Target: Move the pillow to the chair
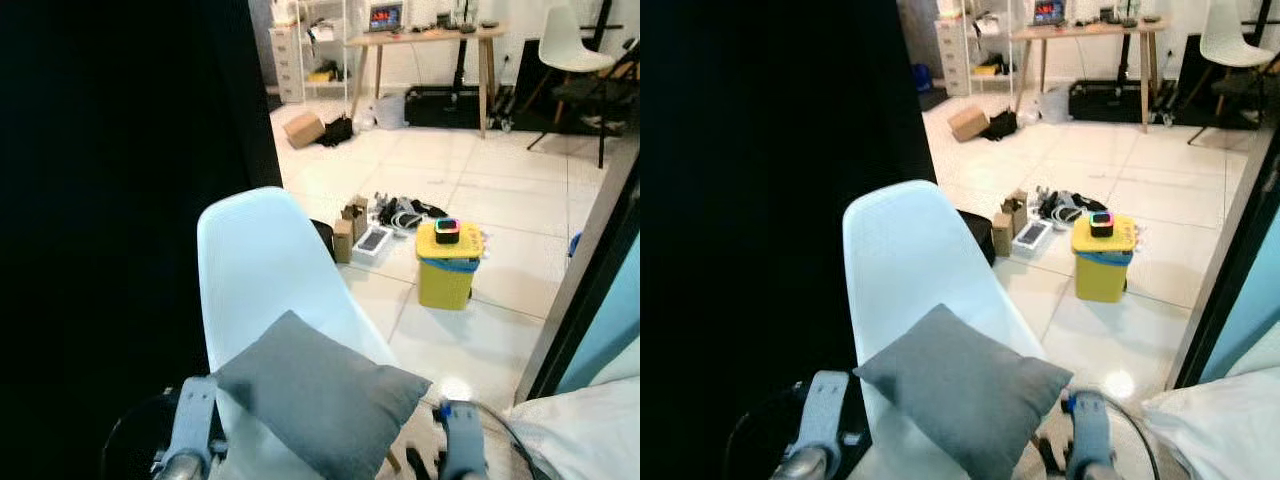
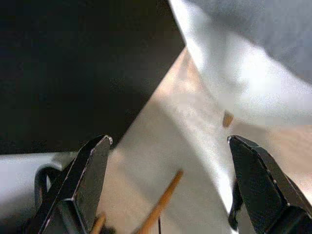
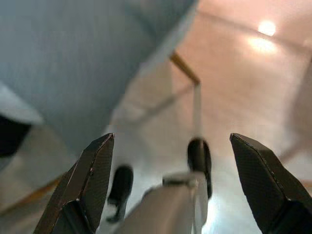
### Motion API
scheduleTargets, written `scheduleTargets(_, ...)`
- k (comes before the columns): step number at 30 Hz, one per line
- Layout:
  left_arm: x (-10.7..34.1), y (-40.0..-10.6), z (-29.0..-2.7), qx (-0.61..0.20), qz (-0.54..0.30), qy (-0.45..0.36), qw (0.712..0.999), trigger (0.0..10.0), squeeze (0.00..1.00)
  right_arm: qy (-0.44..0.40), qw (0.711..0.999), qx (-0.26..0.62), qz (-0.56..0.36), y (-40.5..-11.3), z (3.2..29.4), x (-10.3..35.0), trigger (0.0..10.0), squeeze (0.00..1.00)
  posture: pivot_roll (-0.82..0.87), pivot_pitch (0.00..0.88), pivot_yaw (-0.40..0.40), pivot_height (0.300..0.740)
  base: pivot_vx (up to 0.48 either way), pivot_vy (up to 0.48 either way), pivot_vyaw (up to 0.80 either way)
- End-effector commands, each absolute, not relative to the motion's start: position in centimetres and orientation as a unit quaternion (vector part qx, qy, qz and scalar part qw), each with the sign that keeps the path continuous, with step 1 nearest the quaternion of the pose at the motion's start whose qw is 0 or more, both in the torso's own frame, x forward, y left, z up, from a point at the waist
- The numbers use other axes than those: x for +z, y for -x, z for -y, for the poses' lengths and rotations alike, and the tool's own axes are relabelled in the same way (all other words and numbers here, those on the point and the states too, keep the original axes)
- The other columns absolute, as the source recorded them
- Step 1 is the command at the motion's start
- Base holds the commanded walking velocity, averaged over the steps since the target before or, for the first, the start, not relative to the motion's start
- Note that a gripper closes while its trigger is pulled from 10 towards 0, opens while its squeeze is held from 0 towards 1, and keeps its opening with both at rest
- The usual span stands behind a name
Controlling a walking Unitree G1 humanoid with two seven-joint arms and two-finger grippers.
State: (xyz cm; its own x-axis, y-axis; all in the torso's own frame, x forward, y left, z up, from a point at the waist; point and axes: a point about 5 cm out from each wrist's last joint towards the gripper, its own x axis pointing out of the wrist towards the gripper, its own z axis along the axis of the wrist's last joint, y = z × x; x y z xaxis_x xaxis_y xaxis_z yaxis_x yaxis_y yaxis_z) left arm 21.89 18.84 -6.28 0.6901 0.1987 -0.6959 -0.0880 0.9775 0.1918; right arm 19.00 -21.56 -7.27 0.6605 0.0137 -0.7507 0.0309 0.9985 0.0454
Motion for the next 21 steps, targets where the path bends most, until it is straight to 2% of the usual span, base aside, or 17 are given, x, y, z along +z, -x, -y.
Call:
scheduleTargets(1, -6.1, -22.0, -19.5, 0.084, -0.385, -0.074, 0.916, 10.0, 0.0, -0.019, 0.913, 0.012, -0.406, -19.5, 21.0, -7.1, 10.0, 0.0, 0.0, 0.0, 0.106, 0.74, -0.398, 0.0, 0.8)
scheduleTargets(8, -5.8, -22.6, -19.2, 0.081, -0.379, -0.073, 0.919, 10.0, 0.0, -0.029, 0.919, -0.002, -0.392, -20.4, 21.0, -6.6, 10.0, 0.0, 0.0, 0.0, 0.107, 0.74, -0.395, 0.0, 0.8)
scheduleTargets(12, -5.3, -23.5, -18.9, 0.077, -0.366, -0.069, 0.925, 10.0, 0.0, -0.02, 0.926, 0.005, -0.377, -21.8, 20.5, -5.9, 10.0, 0.0, 0.01, 0.0, 0.106, 0.74, -0.397, 0.0, 0.0)
scheduleTargets(21, -5.3, -23.3, -19.0, 0.079, -0.367, -0.068, 0.925, 10.0, 0.0, -0.019, 0.929, 0.012, -0.371, -22.2, 20.2, -5.7, 10.0, 0.0, 0.01, 0.0, 0.104, 0.74, -0.395, 0.0, 0.0)
